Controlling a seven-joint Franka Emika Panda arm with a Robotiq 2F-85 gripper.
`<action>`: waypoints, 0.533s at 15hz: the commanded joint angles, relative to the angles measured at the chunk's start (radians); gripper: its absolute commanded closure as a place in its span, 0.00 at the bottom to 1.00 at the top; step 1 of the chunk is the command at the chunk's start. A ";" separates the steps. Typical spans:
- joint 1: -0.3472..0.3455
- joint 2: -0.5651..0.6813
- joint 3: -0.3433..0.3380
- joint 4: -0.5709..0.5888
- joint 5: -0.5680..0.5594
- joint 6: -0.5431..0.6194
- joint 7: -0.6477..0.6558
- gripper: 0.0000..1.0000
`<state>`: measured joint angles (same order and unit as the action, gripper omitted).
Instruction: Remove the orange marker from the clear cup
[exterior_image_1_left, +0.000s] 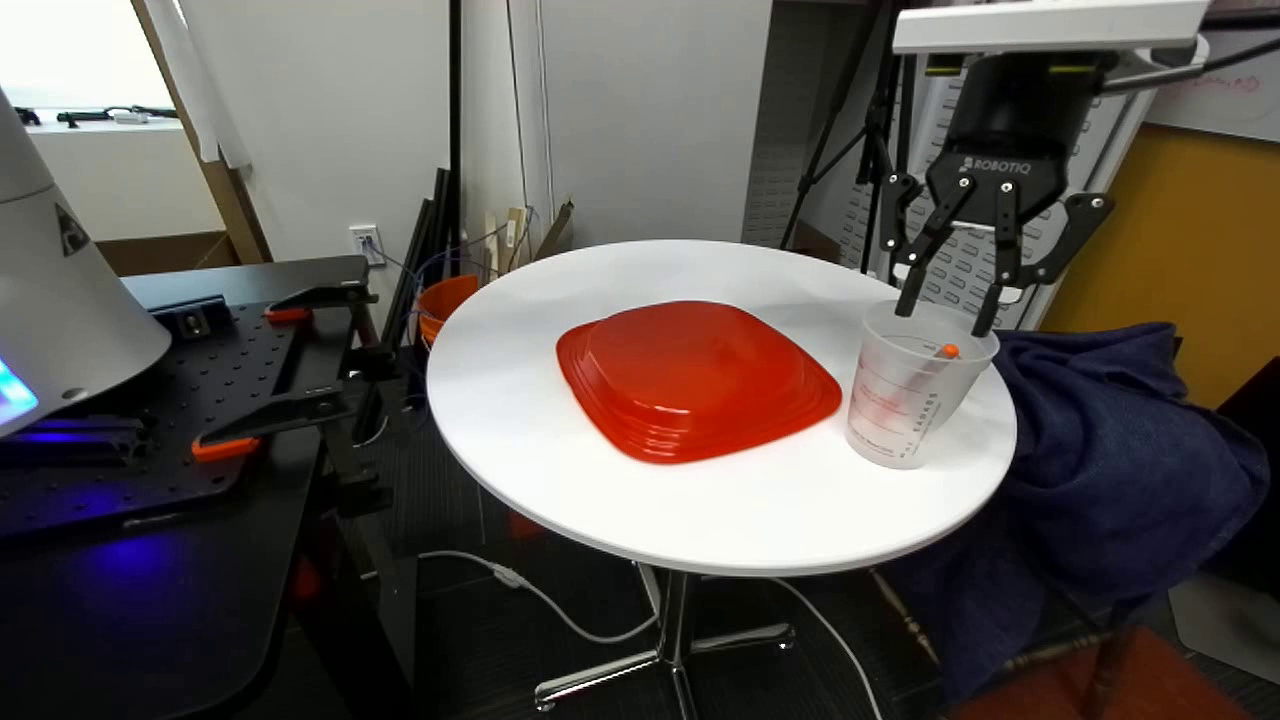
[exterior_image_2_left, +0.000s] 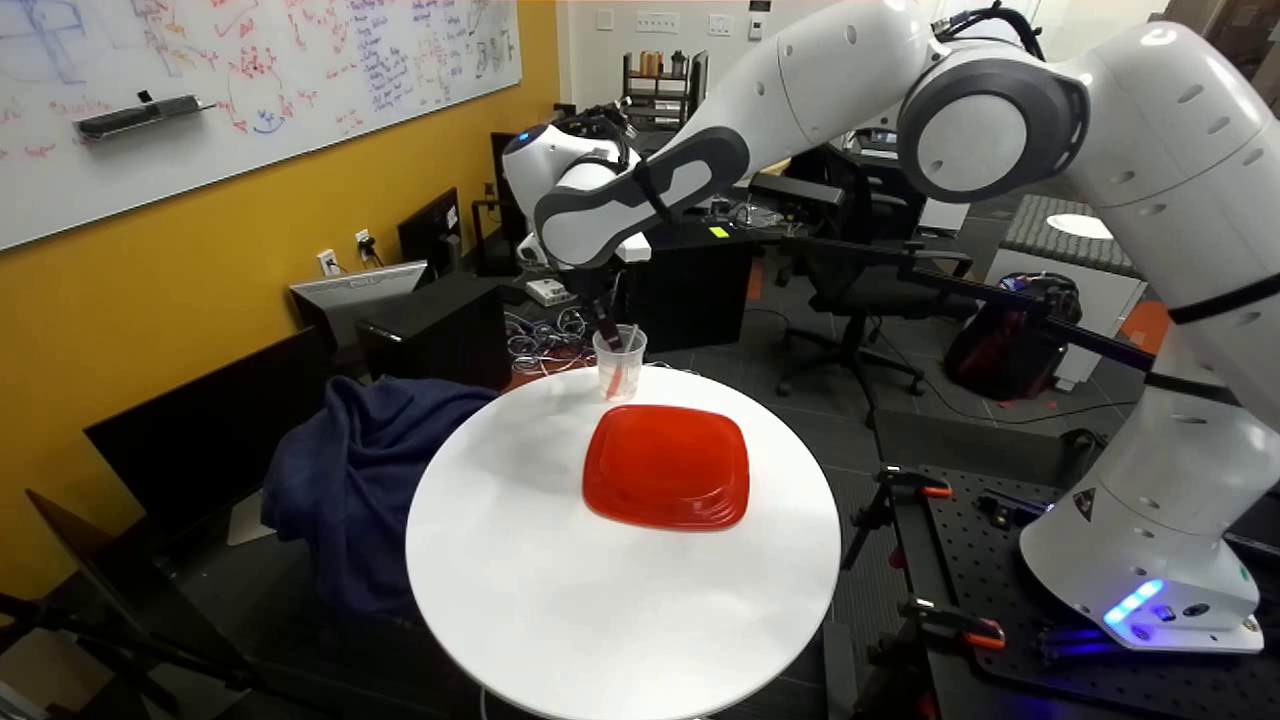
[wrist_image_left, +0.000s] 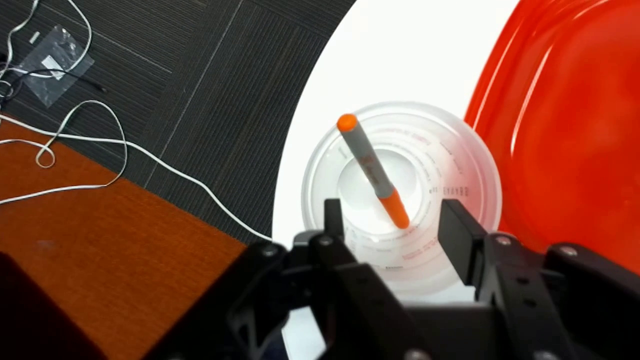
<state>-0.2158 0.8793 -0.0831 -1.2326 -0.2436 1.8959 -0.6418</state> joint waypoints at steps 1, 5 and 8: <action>-0.016 0.034 0.017 0.071 0.010 -0.067 -0.041 0.47; -0.017 0.052 0.017 0.099 0.011 -0.098 -0.043 0.48; -0.018 0.066 0.017 0.120 0.012 -0.117 -0.044 0.48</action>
<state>-0.2185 0.9168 -0.0825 -1.1787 -0.2431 1.8374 -0.6505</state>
